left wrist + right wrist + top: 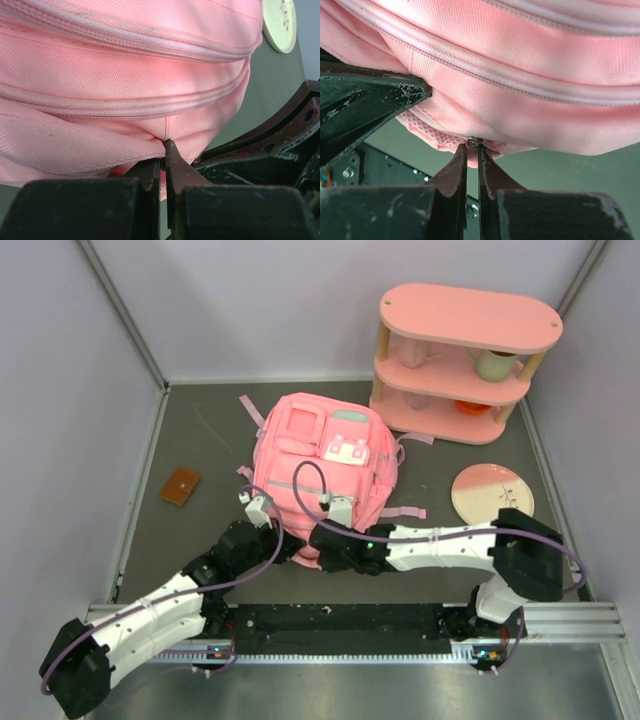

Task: Pack the student bag
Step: Zip the student bag at the center of the board.

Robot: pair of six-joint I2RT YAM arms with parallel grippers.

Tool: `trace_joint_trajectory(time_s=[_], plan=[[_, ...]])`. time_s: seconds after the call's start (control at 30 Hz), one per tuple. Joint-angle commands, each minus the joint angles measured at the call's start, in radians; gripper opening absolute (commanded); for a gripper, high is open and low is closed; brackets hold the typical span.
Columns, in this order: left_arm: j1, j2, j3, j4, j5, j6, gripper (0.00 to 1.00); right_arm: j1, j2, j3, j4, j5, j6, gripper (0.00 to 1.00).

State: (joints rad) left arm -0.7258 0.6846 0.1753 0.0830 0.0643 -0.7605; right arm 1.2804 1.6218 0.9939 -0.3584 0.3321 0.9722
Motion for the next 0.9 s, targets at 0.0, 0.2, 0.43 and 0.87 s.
trace_joint_trajectory(time_s=[0.0, 0.2, 0.43, 0.87], plan=[[-0.009, -0.039, 0.015, 0.166, 0.026, -0.003, 0.00, -0.039, -0.123, -0.165, 0.110, -0.076, -0.039, 0.00], [-0.008, -0.008, 0.006, 0.228, 0.054, -0.028, 0.00, -0.093, -0.166, -0.292, 0.504, -0.424, -0.064, 0.00], [-0.009, 0.037, 0.023, 0.231, 0.088, -0.042, 0.00, -0.036, 0.026, -0.104, 0.737, -0.536, -0.018, 0.00], [0.000, -0.261, 0.006, -0.068, -0.169, 0.023, 0.00, -0.319, -0.336, -0.503, 0.266, -0.223, -0.013, 0.00]])
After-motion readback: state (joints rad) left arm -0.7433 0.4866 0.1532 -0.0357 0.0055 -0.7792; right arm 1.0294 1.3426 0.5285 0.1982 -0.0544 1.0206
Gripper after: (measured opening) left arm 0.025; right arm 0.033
